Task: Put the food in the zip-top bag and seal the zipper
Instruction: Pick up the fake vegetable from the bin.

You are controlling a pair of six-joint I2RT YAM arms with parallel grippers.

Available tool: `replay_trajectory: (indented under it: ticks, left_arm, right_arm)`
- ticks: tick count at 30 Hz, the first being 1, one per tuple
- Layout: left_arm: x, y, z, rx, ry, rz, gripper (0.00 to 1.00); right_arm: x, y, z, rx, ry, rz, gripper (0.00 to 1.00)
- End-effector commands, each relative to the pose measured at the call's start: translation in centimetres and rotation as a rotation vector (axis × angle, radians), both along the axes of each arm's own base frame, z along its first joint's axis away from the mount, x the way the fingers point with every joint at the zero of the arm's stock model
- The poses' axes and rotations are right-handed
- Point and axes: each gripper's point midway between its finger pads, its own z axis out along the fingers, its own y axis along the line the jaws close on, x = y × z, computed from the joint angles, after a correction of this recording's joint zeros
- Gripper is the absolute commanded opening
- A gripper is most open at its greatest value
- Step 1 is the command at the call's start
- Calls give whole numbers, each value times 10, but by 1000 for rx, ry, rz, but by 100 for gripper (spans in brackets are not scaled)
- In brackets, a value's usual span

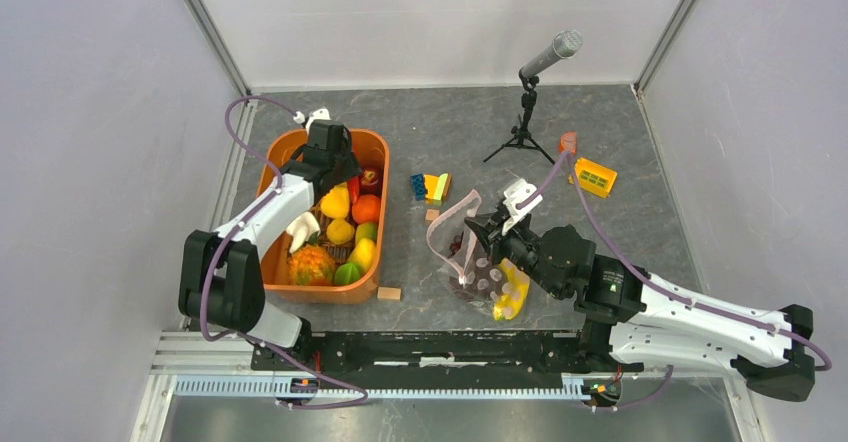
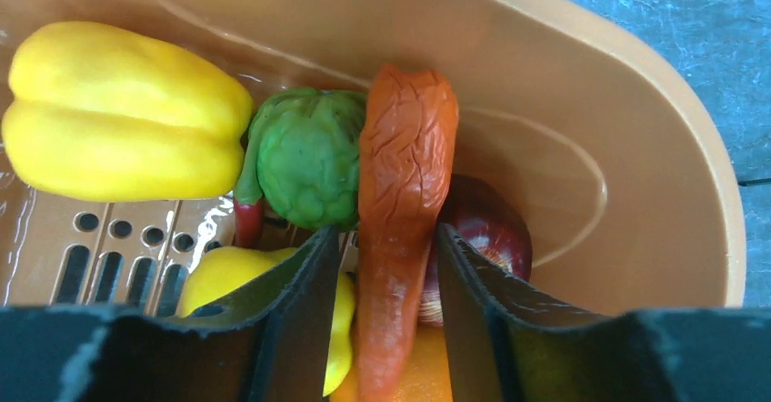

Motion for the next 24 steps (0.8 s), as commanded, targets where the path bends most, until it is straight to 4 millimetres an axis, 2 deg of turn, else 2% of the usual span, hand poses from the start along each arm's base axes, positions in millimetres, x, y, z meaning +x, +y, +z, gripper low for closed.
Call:
replay_trajectory:
  ticks: [1,5,12,15,17,19,24]
  left_arm:
    - [4,-12,5,-14,-18,-94,44]
    - [-4,-25,3,-64,0,-157,42]
    - [-15,-27,-1,-80,13,-172,36]
    - [-19,-31,-4,-93,35,-193,13]
    - [-21,-34,-1,-110,32,-209,8]
    - [-22,-35,9,-121,8,-215,4]
    - [-31,-32,45,-122,-86,-226,4]
  right_arm:
    - [5,1,11,54,-10,-26,1]
    - [5,4,9,49,-5,-24,1]
    - [5,6,7,49,6,-18,1]
    - [5,6,8,54,6,-19,1]
    - [5,5,8,56,8,-21,2]
    - [4,3,8,60,10,-26,2]
    - [5,0,9,77,13,-37,1]
